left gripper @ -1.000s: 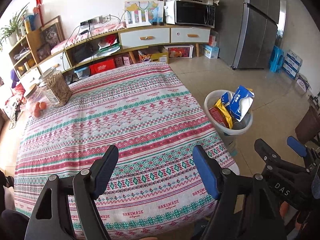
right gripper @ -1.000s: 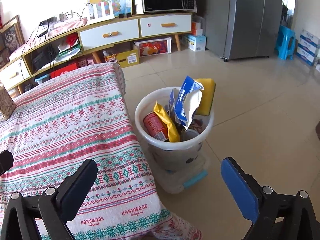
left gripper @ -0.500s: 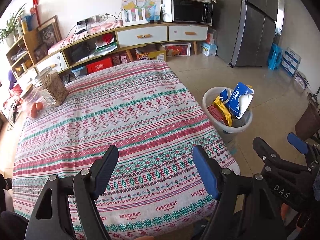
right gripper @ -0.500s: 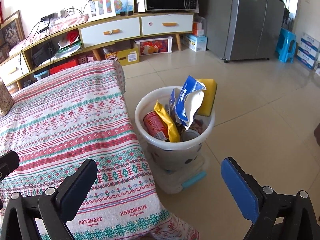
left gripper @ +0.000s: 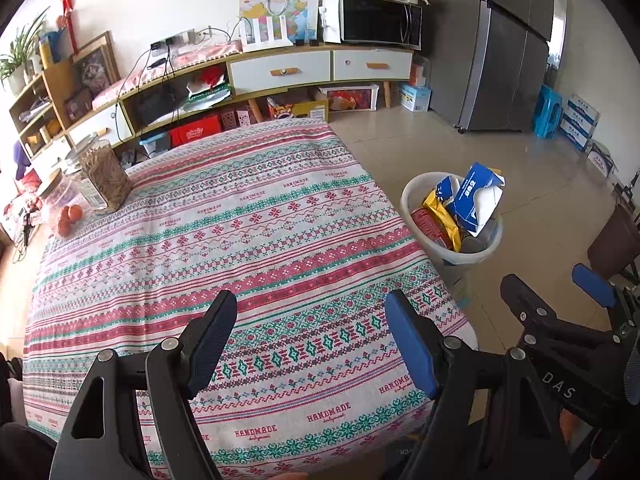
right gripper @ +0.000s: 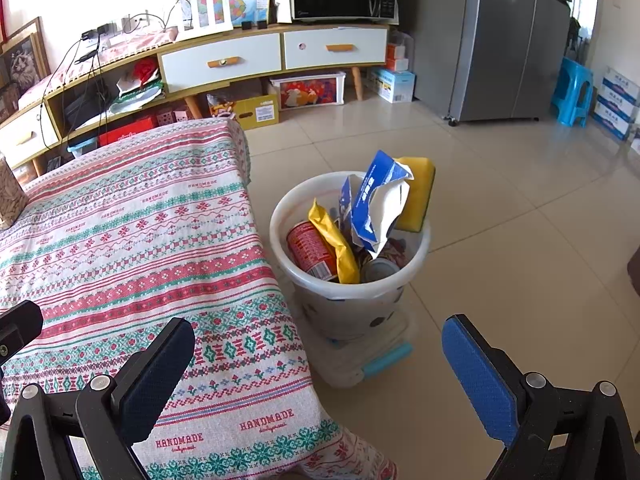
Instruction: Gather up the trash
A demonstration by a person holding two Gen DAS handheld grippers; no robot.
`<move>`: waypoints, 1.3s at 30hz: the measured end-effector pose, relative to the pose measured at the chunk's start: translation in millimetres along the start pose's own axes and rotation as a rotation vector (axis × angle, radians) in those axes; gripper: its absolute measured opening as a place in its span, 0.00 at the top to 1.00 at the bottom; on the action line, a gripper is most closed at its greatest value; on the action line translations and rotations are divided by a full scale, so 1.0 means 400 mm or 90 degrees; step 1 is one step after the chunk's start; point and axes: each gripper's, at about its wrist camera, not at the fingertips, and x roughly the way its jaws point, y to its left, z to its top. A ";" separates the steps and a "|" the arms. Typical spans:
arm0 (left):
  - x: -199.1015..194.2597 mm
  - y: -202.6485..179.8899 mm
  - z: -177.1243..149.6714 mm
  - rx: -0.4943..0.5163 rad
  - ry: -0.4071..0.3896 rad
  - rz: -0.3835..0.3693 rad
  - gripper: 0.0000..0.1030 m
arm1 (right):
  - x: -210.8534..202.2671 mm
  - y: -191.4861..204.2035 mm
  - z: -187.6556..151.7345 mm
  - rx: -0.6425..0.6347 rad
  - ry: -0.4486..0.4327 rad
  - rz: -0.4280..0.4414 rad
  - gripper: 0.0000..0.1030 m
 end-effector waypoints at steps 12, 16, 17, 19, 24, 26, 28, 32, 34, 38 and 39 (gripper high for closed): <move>0.003 -0.007 -0.001 -0.001 0.001 -0.003 0.24 | 0.004 -0.003 0.001 -0.002 0.003 -0.002 0.01; 0.005 -0.010 -0.002 0.000 0.001 -0.002 0.24 | 0.004 -0.003 0.001 -0.002 0.003 -0.003 0.01; 0.004 -0.009 -0.002 0.000 0.001 -0.003 0.24 | 0.003 -0.003 0.001 -0.002 0.003 -0.004 0.01; 0.007 -0.011 -0.003 0.001 0.001 -0.004 0.24 | 0.003 -0.002 0.000 -0.003 0.003 -0.005 0.01; 0.008 -0.008 -0.004 0.001 0.002 -0.005 0.24 | 0.003 -0.001 0.000 -0.003 0.003 -0.005 0.01; 0.008 -0.008 -0.004 0.002 0.002 -0.005 0.24 | 0.002 -0.001 0.000 -0.003 0.003 -0.006 0.01; 0.009 -0.007 -0.004 0.002 0.002 -0.005 0.24 | 0.002 -0.001 0.000 -0.003 0.003 -0.006 0.01; 0.008 -0.010 -0.005 0.003 0.002 -0.005 0.24 | 0.002 -0.001 0.000 -0.003 0.003 -0.007 0.01; 0.012 -0.006 -0.006 0.005 0.002 -0.007 0.24 | 0.004 -0.002 0.000 -0.003 0.004 -0.008 0.01; 0.017 0.001 -0.008 0.008 0.002 -0.009 0.24 | 0.005 -0.003 0.000 -0.003 0.004 -0.009 0.01; 0.017 0.002 -0.008 0.008 0.003 -0.009 0.24 | 0.006 -0.003 0.000 -0.004 0.004 -0.009 0.01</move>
